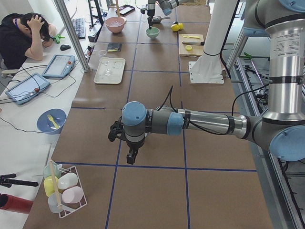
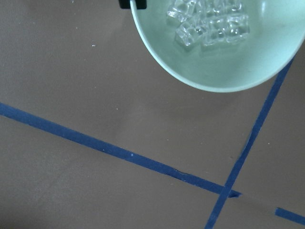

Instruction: Pour ice into bowl

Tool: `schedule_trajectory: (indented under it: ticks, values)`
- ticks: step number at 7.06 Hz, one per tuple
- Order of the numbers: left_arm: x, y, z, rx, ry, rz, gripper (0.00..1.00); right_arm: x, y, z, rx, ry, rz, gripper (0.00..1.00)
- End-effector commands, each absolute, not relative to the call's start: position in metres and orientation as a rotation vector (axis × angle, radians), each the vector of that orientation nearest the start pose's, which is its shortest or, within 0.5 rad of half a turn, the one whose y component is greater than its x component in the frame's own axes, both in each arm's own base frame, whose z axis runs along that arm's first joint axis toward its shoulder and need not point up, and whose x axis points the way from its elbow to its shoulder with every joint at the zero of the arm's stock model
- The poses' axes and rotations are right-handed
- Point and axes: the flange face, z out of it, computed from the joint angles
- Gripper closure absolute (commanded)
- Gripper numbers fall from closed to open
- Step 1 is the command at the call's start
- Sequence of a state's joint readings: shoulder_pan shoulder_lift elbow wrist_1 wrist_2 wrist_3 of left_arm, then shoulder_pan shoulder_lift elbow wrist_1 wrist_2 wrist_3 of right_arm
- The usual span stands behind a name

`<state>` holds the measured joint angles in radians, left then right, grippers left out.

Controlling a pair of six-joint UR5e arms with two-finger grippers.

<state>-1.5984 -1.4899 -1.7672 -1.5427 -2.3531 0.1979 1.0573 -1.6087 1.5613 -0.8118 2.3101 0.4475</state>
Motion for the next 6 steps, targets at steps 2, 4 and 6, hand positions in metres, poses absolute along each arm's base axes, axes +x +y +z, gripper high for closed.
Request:
schedule_trajectory:
  ticks: [2, 4, 6]
  values:
    - [-0.076, -0.461, 0.600, 0.176, 0.768, 0.198, 0.00, -0.161, -0.483, 0.593, 0.320, -0.902, -0.264, 0.00]
    - [-0.076, -0.462, 0.599, 0.178, 0.768, 0.199, 0.00, -0.089, -0.501, 0.602, 0.305, -0.852, -0.186, 0.00]
    - [-0.076, -0.462, 0.599, 0.177, 0.768, 0.199, 0.00, -0.003, -0.503, 0.598, 0.276, -0.755, -0.230, 0.00]
